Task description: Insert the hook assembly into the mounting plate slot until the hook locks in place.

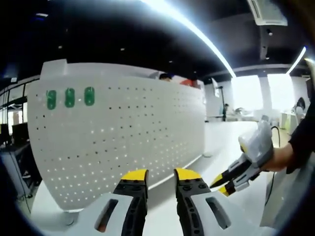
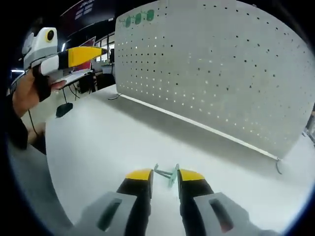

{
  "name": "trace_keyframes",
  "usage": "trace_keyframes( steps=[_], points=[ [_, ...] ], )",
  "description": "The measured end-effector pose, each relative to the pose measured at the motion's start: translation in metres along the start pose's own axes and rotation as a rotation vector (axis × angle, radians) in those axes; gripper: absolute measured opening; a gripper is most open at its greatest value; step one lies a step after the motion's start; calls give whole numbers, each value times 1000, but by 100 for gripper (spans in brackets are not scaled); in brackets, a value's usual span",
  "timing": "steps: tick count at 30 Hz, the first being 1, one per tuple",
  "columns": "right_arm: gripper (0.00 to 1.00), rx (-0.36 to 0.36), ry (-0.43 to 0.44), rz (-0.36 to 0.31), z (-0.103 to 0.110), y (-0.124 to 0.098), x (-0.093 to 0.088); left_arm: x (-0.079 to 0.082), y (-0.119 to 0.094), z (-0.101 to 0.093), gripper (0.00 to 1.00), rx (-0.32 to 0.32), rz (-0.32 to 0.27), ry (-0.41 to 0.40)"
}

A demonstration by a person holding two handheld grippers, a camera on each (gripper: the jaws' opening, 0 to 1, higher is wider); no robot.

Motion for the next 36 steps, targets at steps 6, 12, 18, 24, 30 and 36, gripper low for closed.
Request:
trace_keyframes(
  steps=[6, 12, 18, 24, 30, 36],
  points=[
    [15, -2, -6, 32, -3, 10, -9, -1, 0, 1, 21, 0, 5, -2],
    [14, -9, 0, 58, -8, 14, -16, -3, 1, 0, 20, -5, 12, -1],
    [12, -8, 4, 69, -9, 19, -19, -5, 1, -3, 20, -13, 22, 5],
    [8, -3, 5, 73, -10, 22, -20, -8, 2, -4, 19, -18, 32, 7],
    [7, -4, 11, 73, -11, 23, -20, -9, 2, -6, 18, -27, 39, 9],
    [7, -4, 11, 74, -11, 25, -20, -9, 3, -7, 17, -29, 42, 11]
  ],
)
Point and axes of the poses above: the point that each gripper's makers call its tool centre point, and the gripper's own axes: y roughly forward along the fingers, z roughly to its left, x roughly out of its top, the point moved 1 cm from there along -y, roughly backward along the fingers, and after that the axes turned 3 degrees about x, right-handed, at the moved point
